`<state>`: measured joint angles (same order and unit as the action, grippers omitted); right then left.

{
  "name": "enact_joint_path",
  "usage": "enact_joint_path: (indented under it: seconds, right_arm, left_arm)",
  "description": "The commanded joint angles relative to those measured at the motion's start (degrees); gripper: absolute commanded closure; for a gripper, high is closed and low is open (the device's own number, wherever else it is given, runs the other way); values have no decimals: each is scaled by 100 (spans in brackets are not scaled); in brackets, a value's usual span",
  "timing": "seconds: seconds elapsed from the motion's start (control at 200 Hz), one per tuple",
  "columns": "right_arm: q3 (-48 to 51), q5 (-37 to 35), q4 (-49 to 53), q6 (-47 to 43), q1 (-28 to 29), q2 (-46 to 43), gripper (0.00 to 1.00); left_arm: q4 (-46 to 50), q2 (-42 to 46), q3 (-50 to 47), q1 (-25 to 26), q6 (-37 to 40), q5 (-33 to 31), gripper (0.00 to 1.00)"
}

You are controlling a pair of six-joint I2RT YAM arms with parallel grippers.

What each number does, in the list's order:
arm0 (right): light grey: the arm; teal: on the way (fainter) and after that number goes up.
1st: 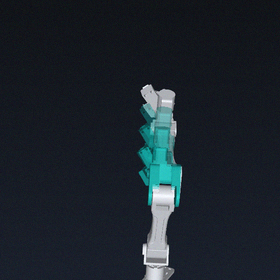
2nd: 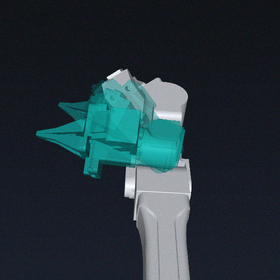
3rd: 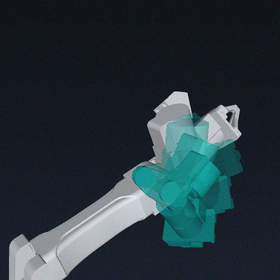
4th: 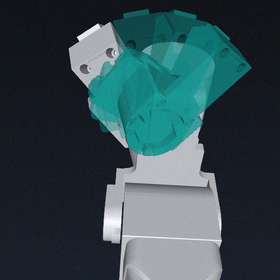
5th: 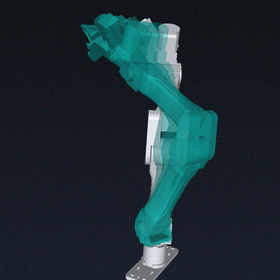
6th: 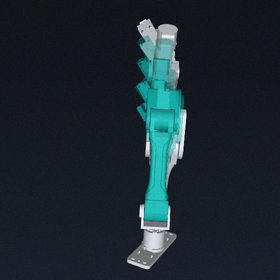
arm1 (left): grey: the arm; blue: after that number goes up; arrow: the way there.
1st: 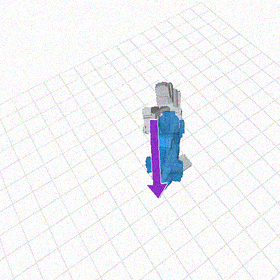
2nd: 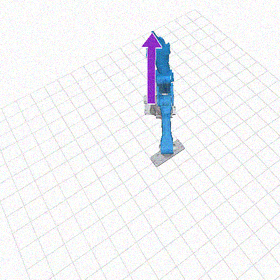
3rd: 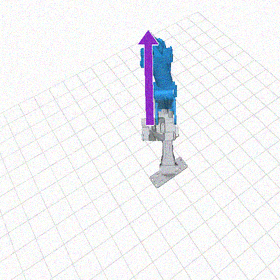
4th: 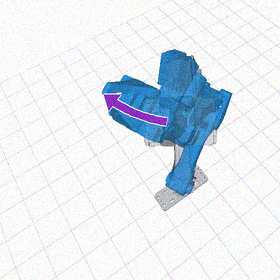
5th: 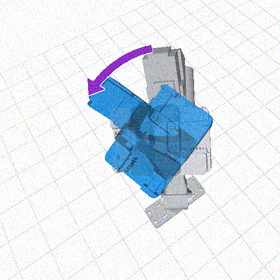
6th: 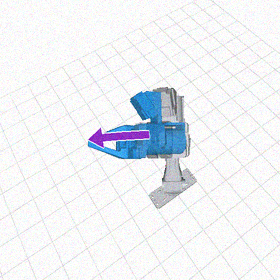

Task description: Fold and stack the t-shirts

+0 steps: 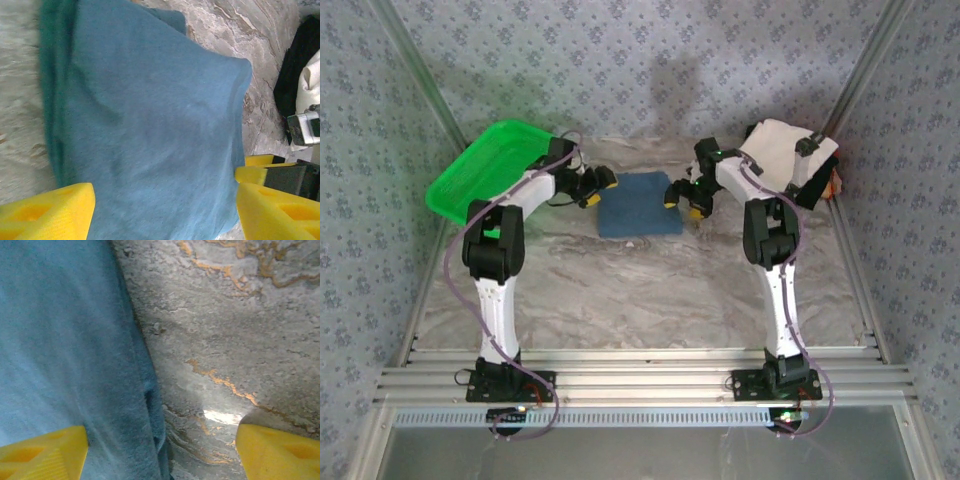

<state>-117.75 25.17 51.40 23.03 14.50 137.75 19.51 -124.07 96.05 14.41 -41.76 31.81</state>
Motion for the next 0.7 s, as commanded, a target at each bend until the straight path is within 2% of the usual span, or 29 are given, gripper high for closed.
enact_joint_path:
  seconds: [0.0, 0.345, 0.545, 0.695]
  right_arm:
    - [-293, -2, 42, -98, 65, 210, 19]
    - [-573, 217, 88, 101, 355, 546, 20]
    - [-768, 128, 240, 115, 589, 733, 21]
    - [-853, -63, 438, 138, 660, 873, 25]
  left_arm:
    - [-247, -246, -35, 95, -100, -102, 26]
    - [254, -320, -275, 150, 291, -451, 27]
    - [279, -335, -443, 141, 435, -423, 27]
    - [216, -329, -601, 136, 477, -378, 27]
